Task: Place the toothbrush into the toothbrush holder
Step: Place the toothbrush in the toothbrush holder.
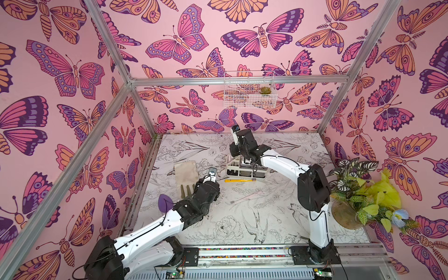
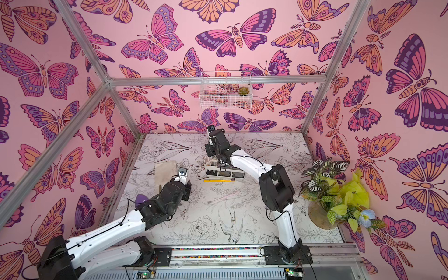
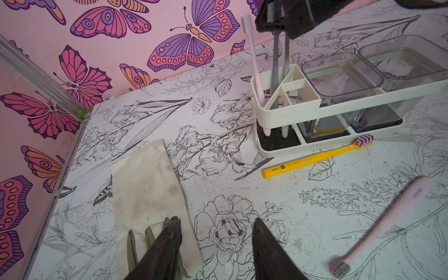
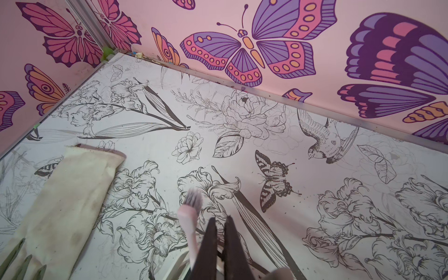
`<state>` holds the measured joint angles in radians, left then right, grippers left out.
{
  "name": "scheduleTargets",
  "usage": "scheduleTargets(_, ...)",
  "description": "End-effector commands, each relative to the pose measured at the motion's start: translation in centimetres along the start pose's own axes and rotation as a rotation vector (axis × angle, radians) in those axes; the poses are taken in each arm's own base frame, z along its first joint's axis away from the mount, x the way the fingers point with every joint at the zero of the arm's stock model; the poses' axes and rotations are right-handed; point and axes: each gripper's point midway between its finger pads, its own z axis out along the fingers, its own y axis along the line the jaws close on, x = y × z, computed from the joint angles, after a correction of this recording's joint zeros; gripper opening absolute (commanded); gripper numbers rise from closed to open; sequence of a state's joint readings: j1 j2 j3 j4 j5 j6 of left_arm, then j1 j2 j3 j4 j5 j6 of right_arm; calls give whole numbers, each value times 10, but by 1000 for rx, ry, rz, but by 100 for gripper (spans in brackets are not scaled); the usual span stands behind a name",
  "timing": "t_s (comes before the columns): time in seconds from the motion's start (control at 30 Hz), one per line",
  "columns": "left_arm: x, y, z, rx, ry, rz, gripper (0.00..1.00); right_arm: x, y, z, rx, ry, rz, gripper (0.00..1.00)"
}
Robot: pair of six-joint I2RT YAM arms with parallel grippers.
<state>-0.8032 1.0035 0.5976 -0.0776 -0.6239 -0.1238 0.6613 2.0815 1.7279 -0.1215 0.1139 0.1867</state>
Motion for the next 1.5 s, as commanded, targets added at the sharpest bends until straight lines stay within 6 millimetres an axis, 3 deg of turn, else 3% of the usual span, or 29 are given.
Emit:
scheduleTargets(0.0,2,0,2,1,2,-4,53,11,1,-2,0,18,3,7)
scheduleTargets(0.37,1,-6,1,40,1,-9,53,-12,5,-31,-35,-71,-29,38)
scheduleTargets(0.73,0,-5,-1,45,-15,-19,54,-32,7,-63,-58,-133,-25,39)
scheduleTargets(1.0,-1,-8,1,54,-42,-12,54,-41,1,-114,-62,-183,2,40)
scheduleTargets(1.27,-25,-17,-11,139,-40,-172,55,-19,-8,-165,-66,-164,40,41)
scheduleTargets(1.47,-17,-23,0,119,36,-148,55,13,-21,-189,-44,-142,84,44)
